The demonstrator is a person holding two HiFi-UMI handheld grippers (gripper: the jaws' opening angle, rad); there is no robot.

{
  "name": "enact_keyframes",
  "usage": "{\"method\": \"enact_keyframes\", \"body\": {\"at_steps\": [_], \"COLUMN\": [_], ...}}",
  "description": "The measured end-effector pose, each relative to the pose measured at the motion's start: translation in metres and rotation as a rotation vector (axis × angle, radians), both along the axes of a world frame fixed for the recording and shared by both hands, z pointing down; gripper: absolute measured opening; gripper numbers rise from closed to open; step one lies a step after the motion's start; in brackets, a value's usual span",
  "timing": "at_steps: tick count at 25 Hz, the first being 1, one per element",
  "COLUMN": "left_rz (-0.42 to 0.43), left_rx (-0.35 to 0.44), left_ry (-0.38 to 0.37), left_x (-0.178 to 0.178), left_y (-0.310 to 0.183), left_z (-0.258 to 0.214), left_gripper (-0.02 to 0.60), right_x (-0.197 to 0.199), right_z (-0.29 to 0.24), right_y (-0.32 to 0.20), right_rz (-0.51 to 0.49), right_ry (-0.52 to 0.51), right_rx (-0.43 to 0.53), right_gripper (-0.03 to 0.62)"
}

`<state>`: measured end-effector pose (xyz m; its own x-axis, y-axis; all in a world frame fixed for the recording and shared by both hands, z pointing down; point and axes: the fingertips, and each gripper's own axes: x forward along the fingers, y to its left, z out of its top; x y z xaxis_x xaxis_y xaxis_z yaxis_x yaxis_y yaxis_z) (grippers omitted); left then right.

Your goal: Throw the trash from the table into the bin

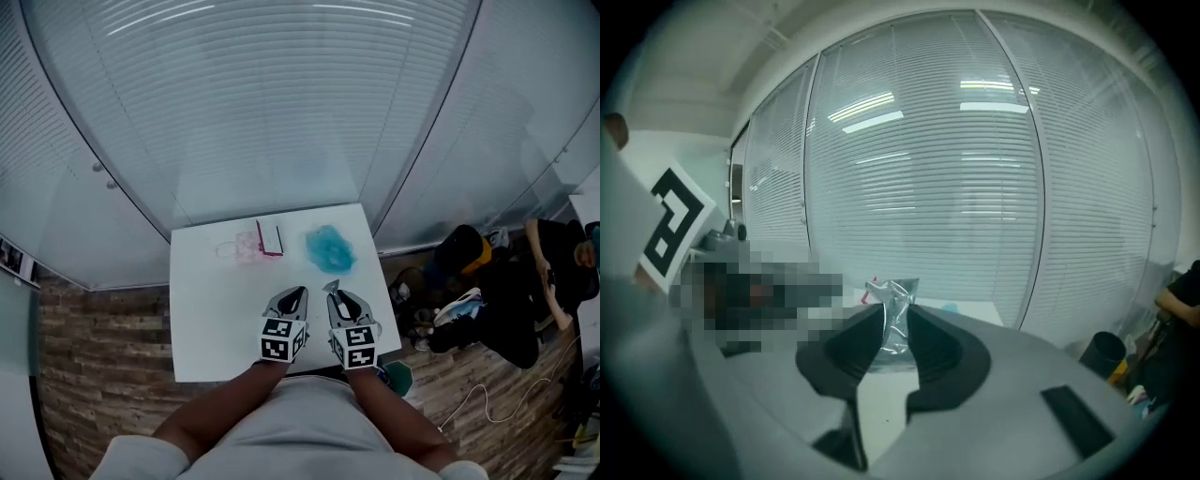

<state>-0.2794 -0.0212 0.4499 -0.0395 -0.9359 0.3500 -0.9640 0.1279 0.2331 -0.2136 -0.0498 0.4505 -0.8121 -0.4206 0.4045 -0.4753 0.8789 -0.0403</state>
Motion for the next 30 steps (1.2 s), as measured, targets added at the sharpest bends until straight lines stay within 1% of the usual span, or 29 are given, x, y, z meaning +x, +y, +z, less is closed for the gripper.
{"method": "enact_keyframes", "body": {"at_steps": [3,9,14,19,23,27,30], "left_rz": [0.004,0.046,0.095,0.154,0.22,0.299,0.338], "left_rx": [0.028,0.047,0.044,0.026,0.027,0.029,0.021], "left_ry": [0.004,0.005,0.017,0.044,0.042,0.027,0.03], "left_x": [0.002,0.017,0.036,0.061,0.093,0.137,0.17], "left_y": [0.0,0.004,0.006,0.002,-0.012,-0.029,-0.044], "left_z": [-0.01,-0.019,-0.017,-0.006,-0.008,-0.009,-0.005], "left_gripper": [0.005,0.005,0.005,0.005,0.005,0.005,0.005], "right_x": [0.005,0.02,0.037,0.065,0.1,0.141,0.173], "right_z": [-0.015,-0.025,-0.024,-0.016,-0.014,-0.012,-0.008], "right_y": [0.0,0.006,0.012,0.013,0.003,-0.008,-0.017], "right_rz": [0.022,0.078,0.121,0.184,0.255,0.316,0.353], "right_ry": [-0.02,-0.04,-0.05,-0.046,-0.05,-0.053,-0.044], "right_rx": [0.032,0.02,0.017,0.006,-0.004,-0.01,-0.012], "right_gripper": [0.087,0.087,0.087,0.087,0.087,0.087,0.087]}}
